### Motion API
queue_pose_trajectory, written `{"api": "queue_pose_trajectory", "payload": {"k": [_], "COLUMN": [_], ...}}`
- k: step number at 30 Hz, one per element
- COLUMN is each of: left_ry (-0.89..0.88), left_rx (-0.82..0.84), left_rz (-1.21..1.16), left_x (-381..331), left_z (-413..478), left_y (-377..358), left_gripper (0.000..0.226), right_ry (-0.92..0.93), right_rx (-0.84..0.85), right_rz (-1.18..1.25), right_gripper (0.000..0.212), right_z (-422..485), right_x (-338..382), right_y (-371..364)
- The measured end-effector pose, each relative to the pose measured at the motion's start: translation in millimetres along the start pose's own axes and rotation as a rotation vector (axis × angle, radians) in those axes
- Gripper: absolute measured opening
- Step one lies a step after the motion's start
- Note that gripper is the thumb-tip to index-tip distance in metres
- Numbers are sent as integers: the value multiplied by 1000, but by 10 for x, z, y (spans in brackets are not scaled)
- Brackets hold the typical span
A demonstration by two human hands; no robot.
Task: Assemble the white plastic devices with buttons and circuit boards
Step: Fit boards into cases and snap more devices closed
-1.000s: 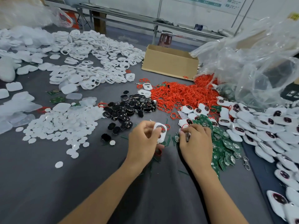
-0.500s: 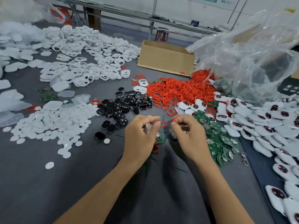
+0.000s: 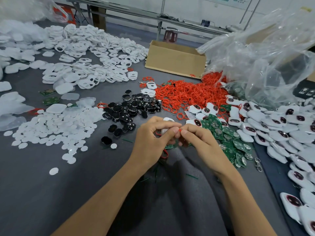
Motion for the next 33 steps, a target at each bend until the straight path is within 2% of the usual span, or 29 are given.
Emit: {"api": "queue_pose_trajectory", "payload": {"k": [7, 12, 16, 21, 26, 30, 33], "left_ry": [-4, -6, 39, 15, 87, 173, 249], "left_rx": [-71, -98, -83, -84, -70, -4, 16], "left_rz": [43, 151, 122, 132, 15, -95, -179], "left_x": [-21, 15, 56, 57, 114, 166, 207], "left_z": [-9, 2, -4, -20, -36, -42, -54], "left_y": [46, 42, 12, -2, -25, -62, -96], "left_gripper": [9, 8, 3, 4, 2, 31, 44], "right_ry": [-5, 17, 162, 215, 199, 164, 198], "right_rx": [-87, -124, -178, -288, -372, -510, -582], "right_rz": [63, -52, -282, -364, -361, -301, -321], "right_gripper": [9, 11, 7, 22, 23, 22, 25], "right_z": [-10, -12, -22, -19, -44, -59, -82], "right_x": [-7, -63, -8, 49, 77, 89, 125], "right_y": [21, 14, 49, 103, 144, 240, 230]}}
Point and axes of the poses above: each hand's wrist, its own z-axis towards the middle knuckle, its own y-axis out of the back of the hand, x = y × z, the point moved 6 cm from there along z, towards the middle knuckle, and after that the axes turned 8 degrees about -x, right-handed, at the moved point
